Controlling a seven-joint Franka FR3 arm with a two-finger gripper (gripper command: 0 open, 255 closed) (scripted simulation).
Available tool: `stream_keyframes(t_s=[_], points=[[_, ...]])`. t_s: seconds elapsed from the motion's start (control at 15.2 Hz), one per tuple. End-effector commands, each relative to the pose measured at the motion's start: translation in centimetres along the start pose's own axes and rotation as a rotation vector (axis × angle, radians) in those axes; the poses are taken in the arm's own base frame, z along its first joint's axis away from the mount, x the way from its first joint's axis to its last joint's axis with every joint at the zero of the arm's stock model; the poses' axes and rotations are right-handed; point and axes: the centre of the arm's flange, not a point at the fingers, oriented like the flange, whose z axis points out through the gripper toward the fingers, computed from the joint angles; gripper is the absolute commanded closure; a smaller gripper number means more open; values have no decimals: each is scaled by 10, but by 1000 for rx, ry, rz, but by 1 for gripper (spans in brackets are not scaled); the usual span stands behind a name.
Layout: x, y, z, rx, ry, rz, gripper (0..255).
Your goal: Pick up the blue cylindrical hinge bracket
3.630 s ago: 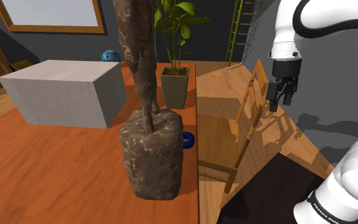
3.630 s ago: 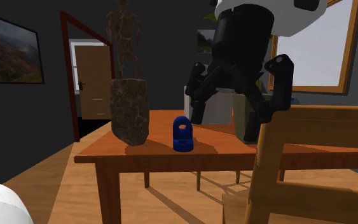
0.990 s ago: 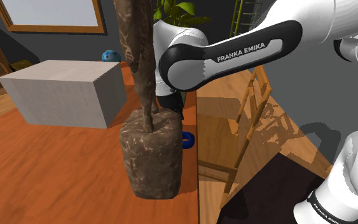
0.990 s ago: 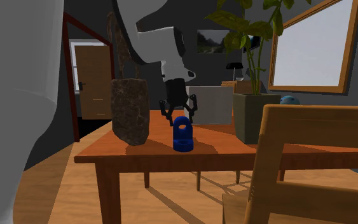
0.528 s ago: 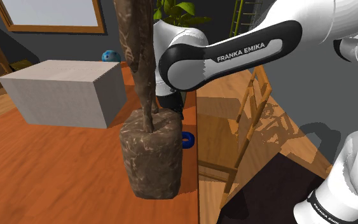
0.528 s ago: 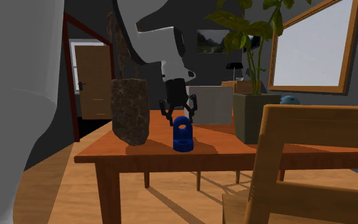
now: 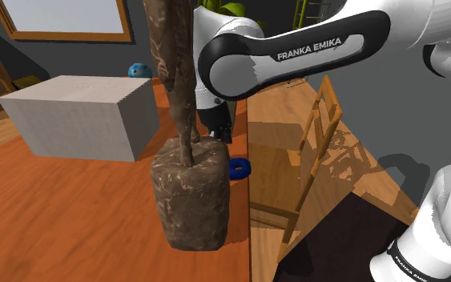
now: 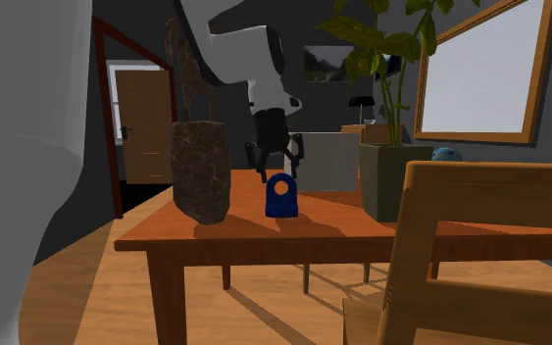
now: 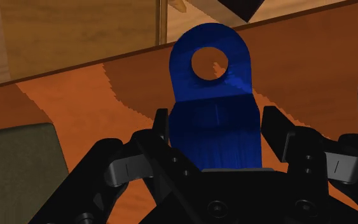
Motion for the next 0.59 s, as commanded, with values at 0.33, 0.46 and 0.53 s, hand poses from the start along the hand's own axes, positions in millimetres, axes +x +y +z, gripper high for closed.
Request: stream_keyframes(t_s=[0.33,0.46,0.53], points=[[-6,8,-36,0,0,0,255],[-8,10,-47,0,0,0,255],[-8,10,-47,0,0,0,255]])
